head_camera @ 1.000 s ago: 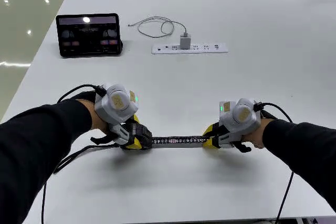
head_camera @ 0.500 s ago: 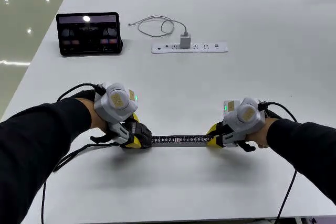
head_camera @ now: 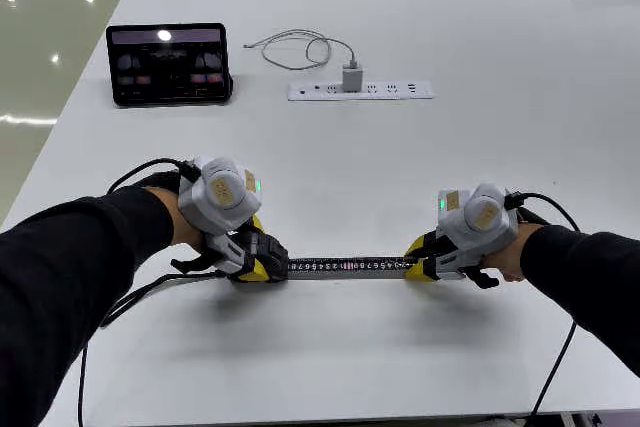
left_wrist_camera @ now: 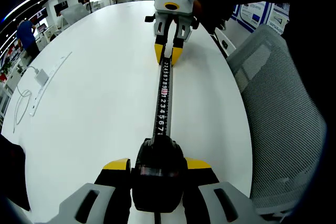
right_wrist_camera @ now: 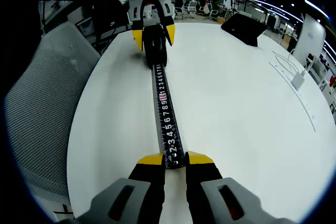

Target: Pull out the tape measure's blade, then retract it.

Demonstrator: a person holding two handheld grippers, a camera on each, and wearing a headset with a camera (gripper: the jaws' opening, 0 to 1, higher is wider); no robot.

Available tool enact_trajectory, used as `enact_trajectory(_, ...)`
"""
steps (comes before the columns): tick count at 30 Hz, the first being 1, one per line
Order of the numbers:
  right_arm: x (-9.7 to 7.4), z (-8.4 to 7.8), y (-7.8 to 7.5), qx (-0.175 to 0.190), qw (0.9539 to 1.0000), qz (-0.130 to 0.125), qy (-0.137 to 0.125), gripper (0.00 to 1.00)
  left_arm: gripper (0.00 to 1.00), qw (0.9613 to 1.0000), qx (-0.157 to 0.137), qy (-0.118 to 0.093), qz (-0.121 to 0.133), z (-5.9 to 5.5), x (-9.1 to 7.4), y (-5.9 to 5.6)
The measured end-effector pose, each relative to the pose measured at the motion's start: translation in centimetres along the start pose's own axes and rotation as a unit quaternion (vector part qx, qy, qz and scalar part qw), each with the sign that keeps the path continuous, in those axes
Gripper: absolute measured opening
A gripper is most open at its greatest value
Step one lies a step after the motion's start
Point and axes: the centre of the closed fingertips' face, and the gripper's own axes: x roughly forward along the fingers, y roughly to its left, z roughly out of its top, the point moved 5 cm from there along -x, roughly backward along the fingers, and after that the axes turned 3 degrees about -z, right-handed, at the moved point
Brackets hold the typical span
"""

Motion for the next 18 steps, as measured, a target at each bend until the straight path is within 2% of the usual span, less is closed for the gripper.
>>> enact_trajectory(18, -1.1, -1.3, -0.3, 0.003, 0.9999, -0.005, 0.009, 0.09, 0.34, 1.0, 0.0, 0.001, 0.001, 0.0, 0.0, -0.1)
